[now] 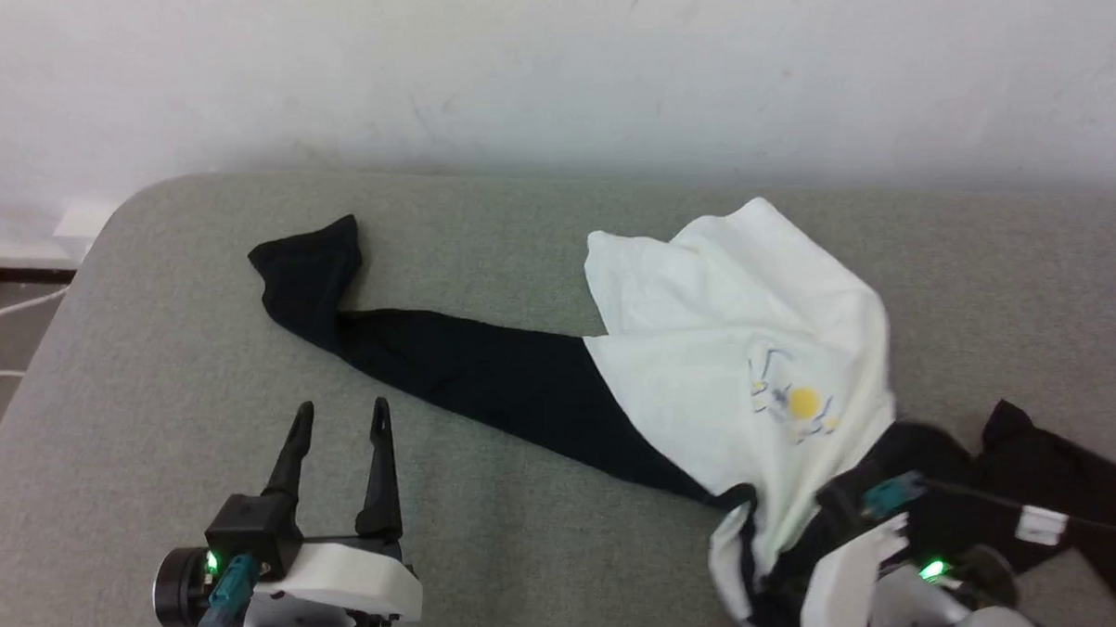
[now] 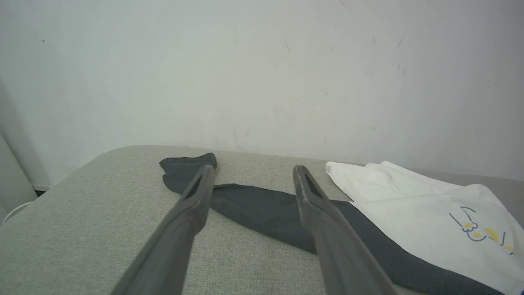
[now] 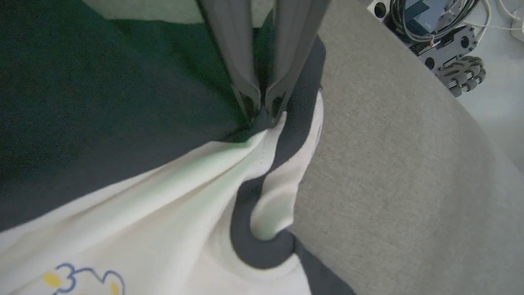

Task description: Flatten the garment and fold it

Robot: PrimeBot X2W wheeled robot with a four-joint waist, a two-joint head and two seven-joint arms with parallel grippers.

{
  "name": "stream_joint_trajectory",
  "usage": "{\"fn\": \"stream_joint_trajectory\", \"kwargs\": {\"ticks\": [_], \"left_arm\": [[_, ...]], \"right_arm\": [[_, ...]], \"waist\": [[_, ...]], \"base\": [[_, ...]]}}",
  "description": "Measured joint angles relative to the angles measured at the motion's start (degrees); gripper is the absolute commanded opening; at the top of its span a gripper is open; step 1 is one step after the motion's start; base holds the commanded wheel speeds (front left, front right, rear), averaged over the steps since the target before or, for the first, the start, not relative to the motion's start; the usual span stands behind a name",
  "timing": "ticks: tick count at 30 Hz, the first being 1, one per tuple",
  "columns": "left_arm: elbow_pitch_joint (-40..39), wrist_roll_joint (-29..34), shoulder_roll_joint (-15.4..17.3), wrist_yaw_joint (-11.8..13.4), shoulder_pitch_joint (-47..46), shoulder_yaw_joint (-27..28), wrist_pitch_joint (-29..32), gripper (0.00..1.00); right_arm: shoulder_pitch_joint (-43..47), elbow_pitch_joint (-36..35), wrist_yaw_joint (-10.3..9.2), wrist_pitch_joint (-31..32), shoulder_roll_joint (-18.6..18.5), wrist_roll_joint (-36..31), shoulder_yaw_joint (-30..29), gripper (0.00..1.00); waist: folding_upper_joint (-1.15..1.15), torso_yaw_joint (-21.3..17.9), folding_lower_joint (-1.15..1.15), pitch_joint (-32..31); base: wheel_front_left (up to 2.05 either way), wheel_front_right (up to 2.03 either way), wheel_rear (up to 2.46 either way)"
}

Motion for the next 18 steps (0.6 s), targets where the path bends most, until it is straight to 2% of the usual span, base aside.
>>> {"fn": "stream_joint_trajectory", "kwargs": {"ticks": [5, 11, 12, 15, 18], "left_arm": [[0.57, -0.02, -0.13, 0.0, 0.0, -0.14, -0.01, 1.0], [1.58, -0.51, -0.47, -0.01, 0.19, 0.05, -0.02, 1.0], [1.72, -0.52, -0.57, -0.03, 0.27, 0.11, -0.02, 1.0], [2.05, -0.51, -0.89, -0.08, 0.3, 0.15, -0.03, 1.0], [2.23, -0.51, -1.16, -0.47, 0.36, 0.23, -0.07, 1.0]], "right_arm": [[2.14, -5.39, 0.0, 3.85, -0.13, 3.16, 6.15, 0.0], [5.65, -8.98, 0.0, 6.93, 1.56, 7.46, 10.47, 0.0], [5.88, -9.47, 0.0, 6.87, 1.59, 7.5, 10.06, 1.0], [5.95, -11.65, 0.07, 6.86, 1.1, 7.42, 5.83, 1.0], [3.55, -13.55, 0.15, 6.87, -1.33, 5.81, -2.79, 1.0]], "waist": [[0.0, -1.68, 0.0, -1.26], [0.0, -3.8, 0.0, -2.32], [0.0, -4.13, 0.0, -2.42], [0.0, -4.9, 0.0, -2.55], [0.0, -5.33, 0.0, -2.3]], "base": [[0.0, 0.0, 0.0], [0.0, 0.0, 0.0], [0.0, 0.0, 0.0], [0.0, 0.0, 0.0], [0.0, 0.0, 0.0]]}}
